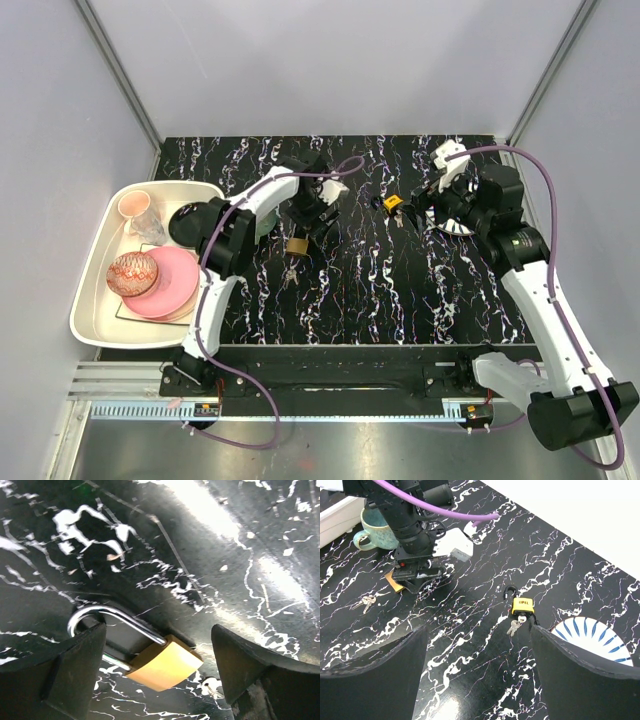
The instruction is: Unlock with the key
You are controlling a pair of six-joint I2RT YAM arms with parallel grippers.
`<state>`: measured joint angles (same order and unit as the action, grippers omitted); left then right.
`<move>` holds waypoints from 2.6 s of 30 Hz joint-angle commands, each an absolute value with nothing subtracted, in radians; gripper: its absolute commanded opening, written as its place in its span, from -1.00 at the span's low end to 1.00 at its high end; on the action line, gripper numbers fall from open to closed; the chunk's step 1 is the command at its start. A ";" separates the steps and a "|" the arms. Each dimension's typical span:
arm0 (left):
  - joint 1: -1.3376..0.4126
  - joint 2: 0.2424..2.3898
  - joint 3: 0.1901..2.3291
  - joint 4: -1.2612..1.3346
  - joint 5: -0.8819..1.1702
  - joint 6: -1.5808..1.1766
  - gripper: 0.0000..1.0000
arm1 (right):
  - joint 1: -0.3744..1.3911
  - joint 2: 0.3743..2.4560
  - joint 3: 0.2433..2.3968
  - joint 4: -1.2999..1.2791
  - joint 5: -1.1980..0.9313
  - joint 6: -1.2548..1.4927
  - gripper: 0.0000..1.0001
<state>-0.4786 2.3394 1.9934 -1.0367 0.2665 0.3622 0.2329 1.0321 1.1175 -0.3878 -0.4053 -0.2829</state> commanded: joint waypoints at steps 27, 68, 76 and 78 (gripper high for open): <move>-0.450 2.340 2.226 -1.009 0.277 0.282 0.98 | 0.242 1.101 1.097 -0.368 -0.652 -0.330 0.61; 0.459 1.074 1.117 -0.689 0.659 0.152 0.98 | 0.861 2.226 1.827 -0.706 -0.499 -0.962 0.29; 0.463 1.106 1.108 -0.696 0.684 0.152 0.98 | 0.879 2.269 1.858 -0.742 -0.488 -0.983 0.28; 0.463 1.111 1.106 -0.693 0.693 0.152 0.98 | 0.879 2.281 1.867 -0.741 -0.480 -0.977 0.27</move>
